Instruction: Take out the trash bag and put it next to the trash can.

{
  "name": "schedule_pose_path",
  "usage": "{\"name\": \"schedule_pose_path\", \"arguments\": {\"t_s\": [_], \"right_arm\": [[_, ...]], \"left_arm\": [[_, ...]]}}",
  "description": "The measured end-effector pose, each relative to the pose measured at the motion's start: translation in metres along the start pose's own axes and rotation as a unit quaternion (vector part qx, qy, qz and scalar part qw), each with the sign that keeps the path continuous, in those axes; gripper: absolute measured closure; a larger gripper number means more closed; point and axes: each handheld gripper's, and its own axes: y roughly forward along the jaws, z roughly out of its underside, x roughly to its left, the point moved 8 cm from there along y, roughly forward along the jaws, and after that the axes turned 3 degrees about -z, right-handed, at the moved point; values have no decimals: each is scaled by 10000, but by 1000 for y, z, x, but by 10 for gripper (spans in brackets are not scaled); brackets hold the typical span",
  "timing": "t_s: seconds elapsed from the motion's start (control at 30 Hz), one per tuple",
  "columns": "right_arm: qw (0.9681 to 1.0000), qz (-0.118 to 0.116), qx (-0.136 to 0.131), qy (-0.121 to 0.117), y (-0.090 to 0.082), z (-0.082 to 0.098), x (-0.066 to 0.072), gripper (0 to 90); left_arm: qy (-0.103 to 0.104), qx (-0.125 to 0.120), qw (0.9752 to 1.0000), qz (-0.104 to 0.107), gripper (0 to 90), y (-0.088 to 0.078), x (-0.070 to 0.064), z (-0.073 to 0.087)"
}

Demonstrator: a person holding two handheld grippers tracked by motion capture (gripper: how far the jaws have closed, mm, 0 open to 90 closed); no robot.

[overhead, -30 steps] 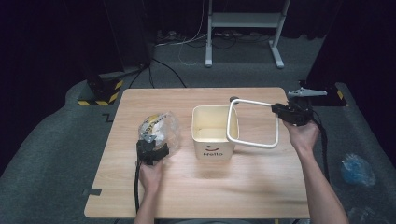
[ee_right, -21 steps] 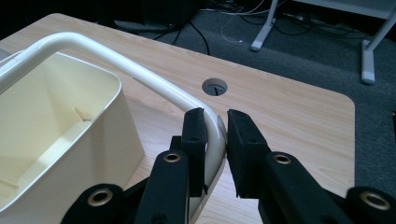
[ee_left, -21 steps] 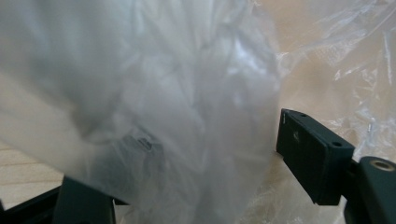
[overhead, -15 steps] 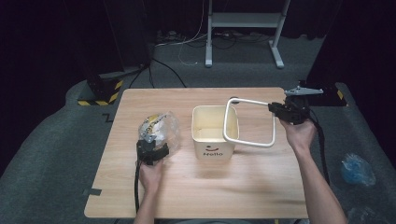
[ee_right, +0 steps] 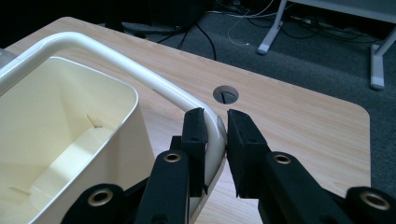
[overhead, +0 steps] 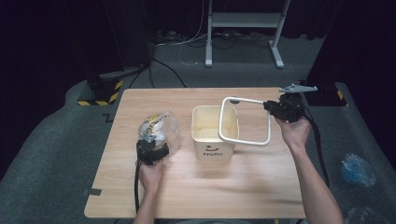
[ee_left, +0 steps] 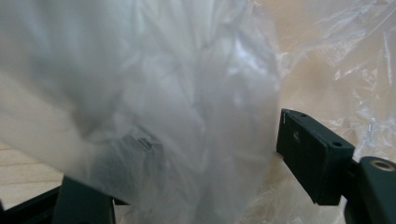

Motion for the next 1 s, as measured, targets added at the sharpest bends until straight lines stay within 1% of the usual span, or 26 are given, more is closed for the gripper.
{"name": "schedule_pose_path", "arguments": {"t_s": [0.37,0.8,1.0], "right_arm": [[9999,-66,-14,-75,4,-7,10,779],[9999,-152,-6,-7,11,-8,14,780],[9999,-153,-11,-54,11,-12,18,780]], "left_arm": [[-9,-4,10000,12,300,0,0,0],[-6,-3,10000,12,300,0,0,0],[-27,-14,10000,16,300,0,0,0]]}}
